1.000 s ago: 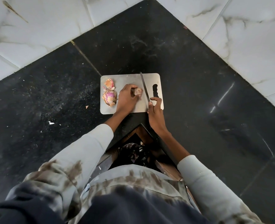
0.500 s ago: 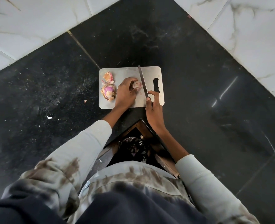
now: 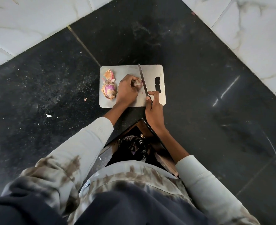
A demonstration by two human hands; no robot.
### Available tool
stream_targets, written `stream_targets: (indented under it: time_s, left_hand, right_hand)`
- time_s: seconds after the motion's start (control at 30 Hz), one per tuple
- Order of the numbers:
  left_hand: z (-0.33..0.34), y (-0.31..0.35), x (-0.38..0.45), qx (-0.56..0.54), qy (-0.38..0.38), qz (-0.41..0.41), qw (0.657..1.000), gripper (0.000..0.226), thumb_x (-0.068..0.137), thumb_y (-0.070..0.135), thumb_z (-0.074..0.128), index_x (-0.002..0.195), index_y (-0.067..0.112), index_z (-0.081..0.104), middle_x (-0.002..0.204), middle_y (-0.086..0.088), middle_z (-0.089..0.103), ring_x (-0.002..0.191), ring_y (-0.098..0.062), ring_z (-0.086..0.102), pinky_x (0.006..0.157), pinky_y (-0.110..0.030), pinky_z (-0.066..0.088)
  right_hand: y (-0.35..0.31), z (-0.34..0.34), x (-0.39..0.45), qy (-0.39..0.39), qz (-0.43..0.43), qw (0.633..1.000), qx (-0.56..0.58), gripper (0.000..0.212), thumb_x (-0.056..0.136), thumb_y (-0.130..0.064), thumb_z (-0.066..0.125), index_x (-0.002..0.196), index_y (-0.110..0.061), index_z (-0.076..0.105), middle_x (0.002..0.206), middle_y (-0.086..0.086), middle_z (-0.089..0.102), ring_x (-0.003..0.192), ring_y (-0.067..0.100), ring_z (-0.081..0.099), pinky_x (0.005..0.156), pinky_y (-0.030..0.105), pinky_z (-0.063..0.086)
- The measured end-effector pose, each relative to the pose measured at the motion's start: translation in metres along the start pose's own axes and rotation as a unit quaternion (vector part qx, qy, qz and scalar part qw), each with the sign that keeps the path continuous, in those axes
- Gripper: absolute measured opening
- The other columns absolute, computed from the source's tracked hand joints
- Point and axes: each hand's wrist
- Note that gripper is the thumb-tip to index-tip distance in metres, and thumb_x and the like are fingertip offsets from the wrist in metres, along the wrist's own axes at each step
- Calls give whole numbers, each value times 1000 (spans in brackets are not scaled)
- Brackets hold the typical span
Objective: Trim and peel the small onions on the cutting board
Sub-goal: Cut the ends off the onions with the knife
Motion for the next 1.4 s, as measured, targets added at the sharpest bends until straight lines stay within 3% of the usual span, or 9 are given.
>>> stream_targets:
  time_s: [0.2,0.33,0.4,0.53,0.7,0.83,1.1,1.2,1.4]
  left_hand:
    - [-2,-1,3,12,-7,5,1000,29,89,11,79,116,12,70,118,-2,73,106,-11,66,87,-6,45]
    - [-1,-3,3,19,-7,16,1000,27,88,7,78,114,12,70,116,-4,72,107,-16,65,94,-26,57]
    - [-1,-4,4,28,-9,17,999,26,89,6,76,113,12,69,116,-4,72,107,-17,65,95,-28,58]
    - [-2,-5,3,23,-15,24,999,25,91,1,71,114,9,68,116,-5,72,105,-13,65,87,-7,46]
    - [1,-8,4,7,-14,34,999,27,88,2,74,113,10,68,113,-4,73,104,-15,67,91,-21,56]
    - [3,-13,7,14,-14,39,999,25,88,7,76,111,12,66,112,-2,72,102,-15,68,91,-23,57]
    - [5,-16,13,14,-24,29,999,20,90,12,75,107,13,65,109,-1,72,99,-14,67,88,-27,59]
    - [2,-16,13,4,-32,34,999,18,90,10,74,105,13,64,106,1,71,96,-13,66,85,-28,60]
    - [0,-17,11,-3,-36,31,999,21,89,5,75,105,14,63,104,3,70,96,-10,66,85,-29,59]
  right_hand:
    - [-3,-2,3,-22,6,1000,-10,16,114,-23,43,129,-24,41,55,1,40,40,8,33,43,24,27]
    - [-9,-5,6,-36,15,999,-21,12,114,-22,41,126,-23,39,56,3,44,41,10,34,44,28,30]
    - [-14,-6,8,-44,19,998,-29,12,114,-20,41,125,-21,39,58,4,48,44,14,40,47,32,33]
    - [-23,-10,8,-44,17,998,-52,13,113,-17,41,125,-16,40,59,0,49,47,17,44,49,32,33]
    - [-31,-8,11,-44,33,997,-47,12,113,-17,41,125,-16,39,60,5,53,49,23,50,50,45,42]
    - [-36,-5,13,-43,45,997,-43,12,113,-19,40,125,-18,38,64,11,59,54,31,57,56,55,50]
    - [-32,10,18,-20,47,999,-19,13,113,-23,39,126,-24,39,57,10,52,45,28,48,45,47,42]
    - [-30,4,18,-36,69,997,4,9,114,-27,38,123,-27,39,60,13,50,48,26,43,47,42,37]
    - [-30,-25,26,-98,73,992,-8,10,114,-23,37,123,-22,39,68,3,54,50,13,44,45,24,36]
Point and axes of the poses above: each hand's wrist, its own x-axis towards the middle knuckle, its own z-axis out of the palm, y = z × x
